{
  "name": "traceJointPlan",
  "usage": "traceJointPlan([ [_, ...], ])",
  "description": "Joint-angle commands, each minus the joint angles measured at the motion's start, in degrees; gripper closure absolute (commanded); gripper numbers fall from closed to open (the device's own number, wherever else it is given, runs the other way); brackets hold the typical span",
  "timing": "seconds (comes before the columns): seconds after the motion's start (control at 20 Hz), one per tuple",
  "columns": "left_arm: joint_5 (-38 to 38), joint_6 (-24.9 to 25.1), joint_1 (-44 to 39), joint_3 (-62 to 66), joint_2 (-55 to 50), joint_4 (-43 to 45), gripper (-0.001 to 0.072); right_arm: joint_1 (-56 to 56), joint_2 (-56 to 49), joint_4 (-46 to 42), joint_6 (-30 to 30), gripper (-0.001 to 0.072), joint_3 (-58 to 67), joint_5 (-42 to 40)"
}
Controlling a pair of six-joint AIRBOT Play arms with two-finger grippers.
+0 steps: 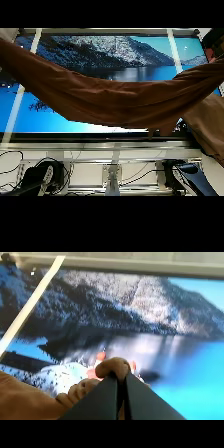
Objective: Fold the clothes and pants, and hang the long-sleeved shirts on hangers.
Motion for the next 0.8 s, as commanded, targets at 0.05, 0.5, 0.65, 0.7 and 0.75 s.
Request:
traceJointPlan([
  [0.05, -5.7, -2.0, 0.0, 0.0, -7.3, 0.8, 0.0693, 0.0, -0.1, 1.0, 2.3, 0.0697, -14.8, -5.3],
  [0.5, -7.0, -2.6, -0.1, -0.1, -41.7, -10.0, 0.0692, 0.0, -18.2, 5.5, 14.5, 0.0695, -48.6, -56.6],
  [0.65, -4.1, 5.6, -1.2, 0.0, -47.7, -22.4, 0.0691, 0.0, -26.9, 12.2, 14.4, 0.0695, -48.3, -64.2],
  [0.7, -2.8, 10.5, -1.9, 0.0, -48.3, -24.2, 0.0691, 0.0, -28.7, 13.2, 14.4, 0.0695, -48.3, -66.9],
  [0.75, -1.3, 14.8, -2.8, 0.0, -48.4, -24.4, 0.0692, 0.0, -29.7, 12.8, 14.1, 0.0695, -48.3, -68.9],
])
